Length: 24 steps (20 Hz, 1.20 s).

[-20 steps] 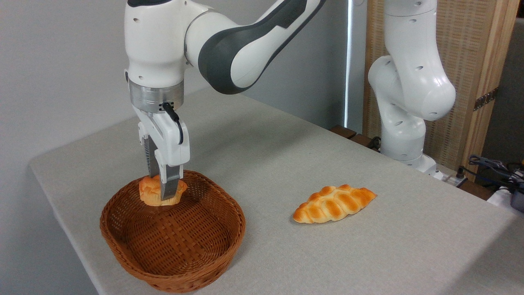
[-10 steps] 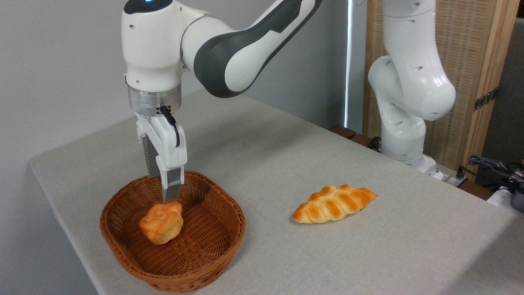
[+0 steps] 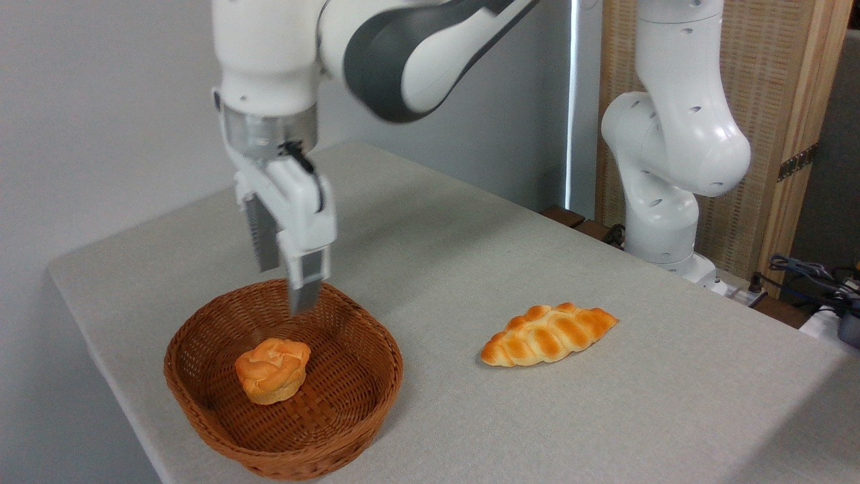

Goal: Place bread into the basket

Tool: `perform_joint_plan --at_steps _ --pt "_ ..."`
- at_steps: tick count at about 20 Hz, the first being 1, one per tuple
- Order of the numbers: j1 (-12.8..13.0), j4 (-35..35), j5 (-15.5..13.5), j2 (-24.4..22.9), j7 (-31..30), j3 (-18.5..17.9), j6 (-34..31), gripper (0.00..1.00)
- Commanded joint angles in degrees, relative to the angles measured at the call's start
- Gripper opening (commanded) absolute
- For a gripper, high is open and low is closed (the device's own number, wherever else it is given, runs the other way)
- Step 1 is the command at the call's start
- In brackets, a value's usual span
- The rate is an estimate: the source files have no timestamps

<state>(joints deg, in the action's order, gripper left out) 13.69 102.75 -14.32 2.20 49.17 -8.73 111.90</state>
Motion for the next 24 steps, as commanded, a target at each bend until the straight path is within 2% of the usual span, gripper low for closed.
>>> perform_joint_plan --at_steps 1,2,4,9,10,13,14,19,24 --pt "-4.3 0.1 5.5 -6.3 -2.1 0.3 -9.9 1.00" --pt "-4.3 -1.3 8.4 -6.3 -4.8 0.5 -10.9 1.00" --pt "-4.3 -4.0 10.7 -5.6 -9.7 0.6 -12.8 1.00" --pt "-4.5 -8.8 12.5 -5.1 -9.6 0.8 -18.0 1.00" --pt "-4.9 -9.7 12.6 -4.8 -9.6 1.8 -18.5 1.00" --pt "-10.0 -9.9 12.8 -4.8 -9.5 6.8 -19.0 1.00" --pt "-10.5 -10.1 13.4 -4.8 -9.6 7.6 -19.0 1.00" --pt "-10.6 -11.2 14.1 -4.8 -9.7 8.8 -20.8 1.00" --pt "-10.6 -14.1 15.6 -2.7 -9.7 8.9 -23.7 1.00"
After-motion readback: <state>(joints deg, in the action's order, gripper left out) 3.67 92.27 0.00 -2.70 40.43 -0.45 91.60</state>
